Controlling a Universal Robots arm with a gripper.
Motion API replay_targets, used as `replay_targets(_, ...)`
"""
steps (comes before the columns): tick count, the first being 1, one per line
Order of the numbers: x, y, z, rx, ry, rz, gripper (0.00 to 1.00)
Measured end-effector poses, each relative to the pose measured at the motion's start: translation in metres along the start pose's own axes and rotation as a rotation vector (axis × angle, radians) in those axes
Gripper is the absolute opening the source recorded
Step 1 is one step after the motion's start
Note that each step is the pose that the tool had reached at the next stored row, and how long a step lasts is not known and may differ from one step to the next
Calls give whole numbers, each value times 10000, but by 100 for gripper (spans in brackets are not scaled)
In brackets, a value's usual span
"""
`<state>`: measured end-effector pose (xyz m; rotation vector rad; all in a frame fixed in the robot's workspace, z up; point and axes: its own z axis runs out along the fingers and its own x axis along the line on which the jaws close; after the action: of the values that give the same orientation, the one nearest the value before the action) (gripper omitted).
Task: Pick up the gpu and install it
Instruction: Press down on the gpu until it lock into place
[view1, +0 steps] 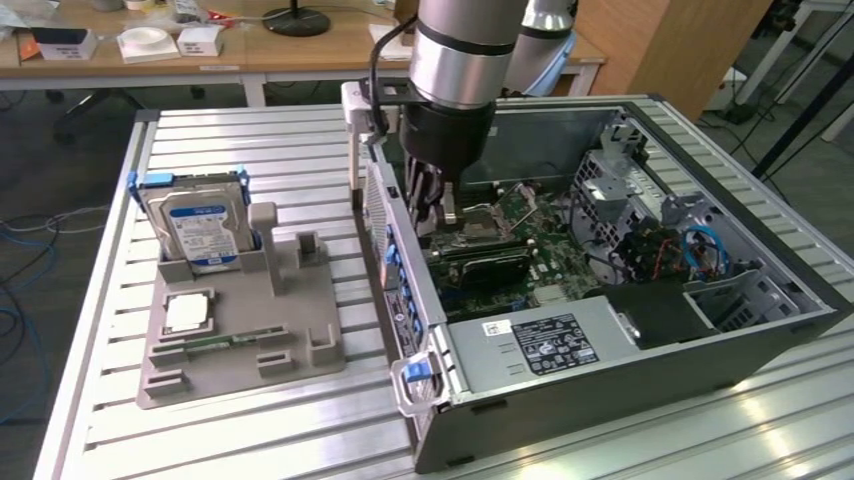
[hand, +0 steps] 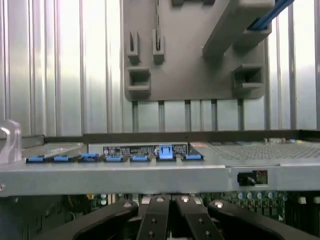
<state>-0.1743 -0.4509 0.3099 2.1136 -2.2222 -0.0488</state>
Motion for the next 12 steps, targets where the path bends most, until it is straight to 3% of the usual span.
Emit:
replay_targets(4, 1, -2, 26, 1, 21, 1, 11)
replay_targets(12, -4, -26, 112, 50, 0, -1, 11)
